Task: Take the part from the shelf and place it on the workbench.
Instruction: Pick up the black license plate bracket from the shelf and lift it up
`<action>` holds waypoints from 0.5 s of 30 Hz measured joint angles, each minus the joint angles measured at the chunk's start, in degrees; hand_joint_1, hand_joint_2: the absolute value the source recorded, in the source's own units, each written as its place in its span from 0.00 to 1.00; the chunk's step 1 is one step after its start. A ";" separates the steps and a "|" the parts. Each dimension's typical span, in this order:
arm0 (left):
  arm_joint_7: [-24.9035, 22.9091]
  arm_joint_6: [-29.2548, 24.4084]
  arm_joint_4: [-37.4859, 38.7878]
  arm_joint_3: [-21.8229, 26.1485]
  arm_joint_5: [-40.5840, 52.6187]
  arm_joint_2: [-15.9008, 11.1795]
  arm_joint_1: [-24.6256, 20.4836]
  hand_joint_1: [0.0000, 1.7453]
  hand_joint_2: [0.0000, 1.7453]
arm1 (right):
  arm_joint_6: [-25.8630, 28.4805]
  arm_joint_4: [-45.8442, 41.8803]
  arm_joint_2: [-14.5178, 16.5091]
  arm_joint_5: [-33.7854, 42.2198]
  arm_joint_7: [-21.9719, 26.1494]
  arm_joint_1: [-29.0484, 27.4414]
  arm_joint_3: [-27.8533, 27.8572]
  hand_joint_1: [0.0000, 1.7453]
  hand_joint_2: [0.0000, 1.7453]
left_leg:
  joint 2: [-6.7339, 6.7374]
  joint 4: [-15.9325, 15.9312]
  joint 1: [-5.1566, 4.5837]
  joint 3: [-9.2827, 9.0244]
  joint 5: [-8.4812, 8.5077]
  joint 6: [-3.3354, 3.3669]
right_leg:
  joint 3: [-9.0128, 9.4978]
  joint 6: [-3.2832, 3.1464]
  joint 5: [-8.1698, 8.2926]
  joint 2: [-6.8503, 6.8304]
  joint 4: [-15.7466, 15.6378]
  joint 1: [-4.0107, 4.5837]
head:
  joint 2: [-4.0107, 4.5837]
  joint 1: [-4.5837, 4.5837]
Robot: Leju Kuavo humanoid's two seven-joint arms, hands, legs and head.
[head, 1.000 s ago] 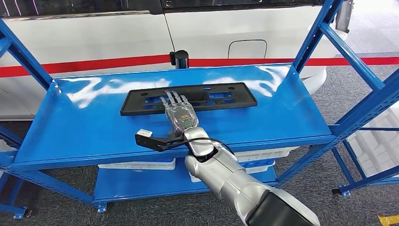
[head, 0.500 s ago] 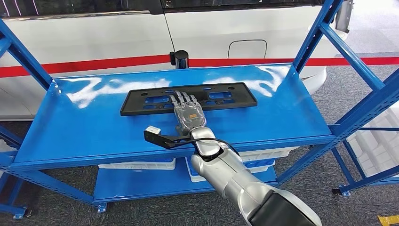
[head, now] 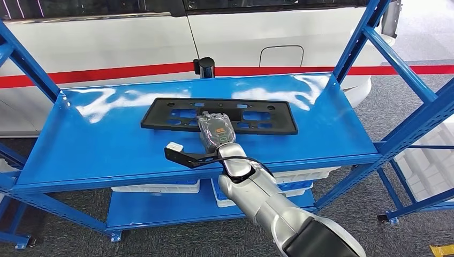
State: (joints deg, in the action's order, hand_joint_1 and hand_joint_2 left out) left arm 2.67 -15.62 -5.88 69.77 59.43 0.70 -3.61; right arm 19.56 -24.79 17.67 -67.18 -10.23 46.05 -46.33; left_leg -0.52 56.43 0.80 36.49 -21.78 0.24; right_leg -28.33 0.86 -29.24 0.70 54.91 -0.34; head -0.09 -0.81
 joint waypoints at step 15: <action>0.69 -0.60 0.00 0.44 1.20 -0.15 0.00 0.00 0.00 | 0.99 -1.18 -0.94 -6.03 0.02 -1.28 1.87 0.95 1.00 | 0.00 0.00 0.00 -0.04 0.00 0.00 | 0.04 0.00 0.00 0.00 0.00 0.00 | 0.00 0.00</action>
State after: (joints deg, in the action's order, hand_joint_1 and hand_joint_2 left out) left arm 3.36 -16.22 -5.88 70.21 60.62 0.55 -3.61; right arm 20.55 -25.97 16.73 -73.21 -10.21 44.77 -44.46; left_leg -0.52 56.43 0.79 36.45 -21.78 0.24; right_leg -28.29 0.86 -29.24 0.70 54.91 -0.34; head -0.09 -0.81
